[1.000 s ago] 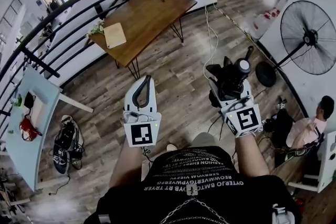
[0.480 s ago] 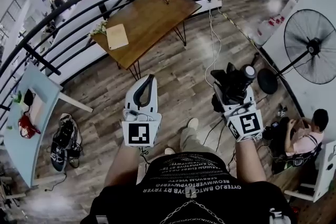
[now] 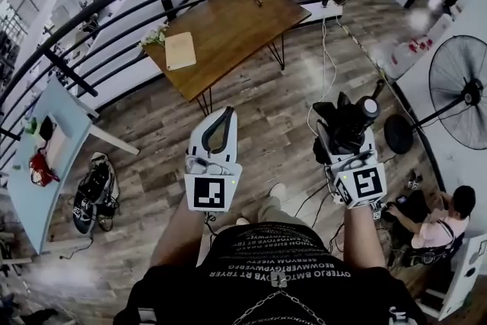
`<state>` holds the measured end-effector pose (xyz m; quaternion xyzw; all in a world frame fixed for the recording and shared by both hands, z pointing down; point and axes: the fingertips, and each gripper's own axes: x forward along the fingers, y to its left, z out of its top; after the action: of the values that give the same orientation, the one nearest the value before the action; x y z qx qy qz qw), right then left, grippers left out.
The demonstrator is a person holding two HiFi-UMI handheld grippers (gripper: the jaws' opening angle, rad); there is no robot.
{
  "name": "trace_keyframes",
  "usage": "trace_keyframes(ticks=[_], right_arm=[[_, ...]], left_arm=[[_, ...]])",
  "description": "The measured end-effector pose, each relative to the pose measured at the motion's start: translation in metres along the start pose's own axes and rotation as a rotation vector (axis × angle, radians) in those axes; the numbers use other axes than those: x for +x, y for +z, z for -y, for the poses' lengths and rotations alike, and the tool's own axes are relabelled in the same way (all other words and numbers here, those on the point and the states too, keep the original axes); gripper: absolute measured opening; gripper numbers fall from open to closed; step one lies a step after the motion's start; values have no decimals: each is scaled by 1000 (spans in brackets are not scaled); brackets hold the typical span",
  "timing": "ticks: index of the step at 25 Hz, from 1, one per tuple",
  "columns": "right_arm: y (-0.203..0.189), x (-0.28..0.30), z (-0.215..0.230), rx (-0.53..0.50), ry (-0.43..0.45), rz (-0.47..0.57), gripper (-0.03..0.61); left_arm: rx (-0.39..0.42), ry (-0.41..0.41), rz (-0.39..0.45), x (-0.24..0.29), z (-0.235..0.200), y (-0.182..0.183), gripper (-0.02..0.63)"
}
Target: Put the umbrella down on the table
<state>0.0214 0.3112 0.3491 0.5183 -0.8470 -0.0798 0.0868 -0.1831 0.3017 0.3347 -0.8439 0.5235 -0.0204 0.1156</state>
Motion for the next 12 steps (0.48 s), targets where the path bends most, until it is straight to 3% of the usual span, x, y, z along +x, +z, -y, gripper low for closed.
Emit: trace_keyframes(ticks=[12], right_arm=[[-31,49,75,36,17,-19,246]], left_arm=[[-7,-7,-10,94,16,-17,29]])
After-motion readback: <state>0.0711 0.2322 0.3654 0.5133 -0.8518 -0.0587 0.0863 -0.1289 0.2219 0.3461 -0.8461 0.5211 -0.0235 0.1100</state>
